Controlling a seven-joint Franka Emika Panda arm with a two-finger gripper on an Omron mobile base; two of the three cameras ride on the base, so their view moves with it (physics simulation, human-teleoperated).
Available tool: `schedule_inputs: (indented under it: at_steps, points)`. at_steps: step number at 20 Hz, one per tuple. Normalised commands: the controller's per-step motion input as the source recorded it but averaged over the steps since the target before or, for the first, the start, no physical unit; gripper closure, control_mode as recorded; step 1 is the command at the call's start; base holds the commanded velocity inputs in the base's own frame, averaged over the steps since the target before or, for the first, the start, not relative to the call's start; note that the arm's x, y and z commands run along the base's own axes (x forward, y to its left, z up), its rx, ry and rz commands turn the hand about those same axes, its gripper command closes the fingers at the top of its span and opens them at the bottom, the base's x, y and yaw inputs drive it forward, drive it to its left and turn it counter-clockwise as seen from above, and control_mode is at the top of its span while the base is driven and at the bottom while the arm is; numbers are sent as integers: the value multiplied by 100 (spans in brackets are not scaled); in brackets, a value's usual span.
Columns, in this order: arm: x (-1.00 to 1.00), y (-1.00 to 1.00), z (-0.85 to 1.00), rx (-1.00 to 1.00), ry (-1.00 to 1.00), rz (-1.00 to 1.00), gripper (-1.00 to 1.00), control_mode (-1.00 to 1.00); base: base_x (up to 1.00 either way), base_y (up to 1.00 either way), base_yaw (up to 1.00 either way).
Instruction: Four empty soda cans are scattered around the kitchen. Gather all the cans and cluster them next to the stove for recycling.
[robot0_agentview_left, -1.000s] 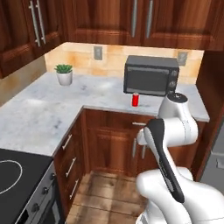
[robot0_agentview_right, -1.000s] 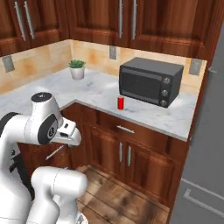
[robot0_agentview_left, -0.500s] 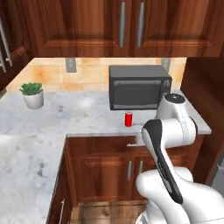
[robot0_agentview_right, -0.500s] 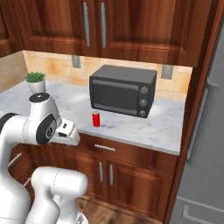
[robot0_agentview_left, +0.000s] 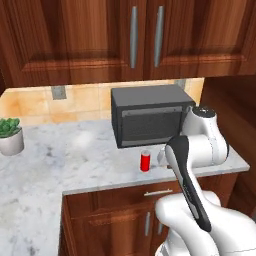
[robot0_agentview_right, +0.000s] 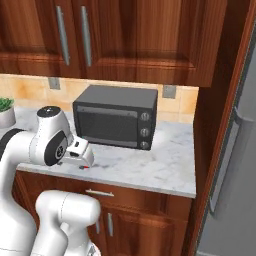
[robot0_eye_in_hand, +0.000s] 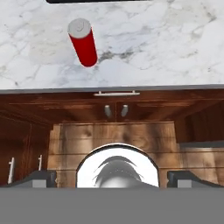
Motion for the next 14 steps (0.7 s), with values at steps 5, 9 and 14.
schedule_inputs:
  at_steps: [5,9,14]
  points:
    - [0,0,0,0,0,0,-100,100,40,25,-4]
    - [0,0,0,0,0,0,-100,100,46,9,-2]
    - [0,0,0,0,0,0,-100,100,94,6,-1]
